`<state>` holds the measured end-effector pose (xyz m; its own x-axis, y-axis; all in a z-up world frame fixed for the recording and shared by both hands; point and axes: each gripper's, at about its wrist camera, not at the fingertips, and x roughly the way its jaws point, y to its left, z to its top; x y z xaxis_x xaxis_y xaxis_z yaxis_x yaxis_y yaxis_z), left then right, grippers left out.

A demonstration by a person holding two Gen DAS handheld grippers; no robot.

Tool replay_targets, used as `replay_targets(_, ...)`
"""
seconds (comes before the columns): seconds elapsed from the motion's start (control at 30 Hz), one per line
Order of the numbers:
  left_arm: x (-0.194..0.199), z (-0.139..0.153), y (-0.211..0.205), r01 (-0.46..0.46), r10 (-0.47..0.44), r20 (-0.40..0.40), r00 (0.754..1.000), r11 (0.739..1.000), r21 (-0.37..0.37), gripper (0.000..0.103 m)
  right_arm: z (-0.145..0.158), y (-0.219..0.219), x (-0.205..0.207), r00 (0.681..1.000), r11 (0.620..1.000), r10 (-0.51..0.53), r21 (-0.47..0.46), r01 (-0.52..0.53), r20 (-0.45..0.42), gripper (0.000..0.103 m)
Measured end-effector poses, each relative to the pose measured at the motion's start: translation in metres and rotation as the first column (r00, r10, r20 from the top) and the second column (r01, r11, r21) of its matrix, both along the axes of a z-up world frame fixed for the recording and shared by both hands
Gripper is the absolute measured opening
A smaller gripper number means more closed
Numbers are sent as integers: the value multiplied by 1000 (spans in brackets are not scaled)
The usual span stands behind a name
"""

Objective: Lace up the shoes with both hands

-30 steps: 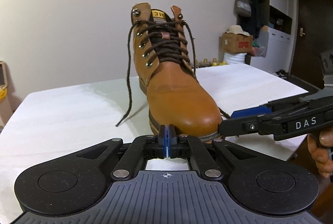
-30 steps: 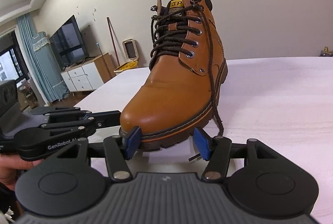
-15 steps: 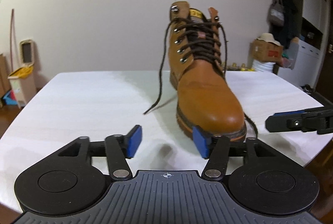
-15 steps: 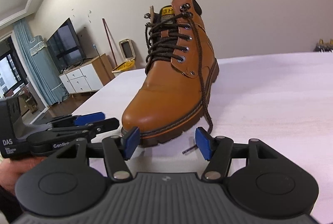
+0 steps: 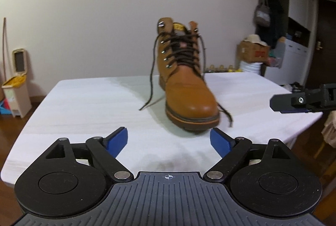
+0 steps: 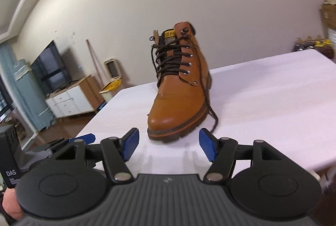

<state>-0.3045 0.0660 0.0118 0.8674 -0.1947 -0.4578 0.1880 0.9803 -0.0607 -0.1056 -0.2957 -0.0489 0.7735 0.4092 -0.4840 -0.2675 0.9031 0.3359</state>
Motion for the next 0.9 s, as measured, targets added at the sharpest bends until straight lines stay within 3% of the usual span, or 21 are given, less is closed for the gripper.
replay_targets(0.13, -12, 14, -10, 10, -10, 36, 999, 1000, 2, 92, 12, -2, -23, 999, 999, -25, -39, 26, 38, 66)
replay_targets(0.37, -30, 29, -35, 53, -52, 79, 996, 998, -17, 94, 24, -19, -53, 993, 997, -69, -23, 71, 93, 66)
replay_targets(0.63, -53, 42, -58, -14, 17, 129, 991, 1000, -21, 99, 25, -41, -73, 992, 998, -61, -16, 63, 111, 66)
replay_targets(0.9, -53, 52, -62, -50, 48, 109, 993, 999, 14, 100, 30, -53, -71, 986, 994, -111, 16, 110, 126, 66)
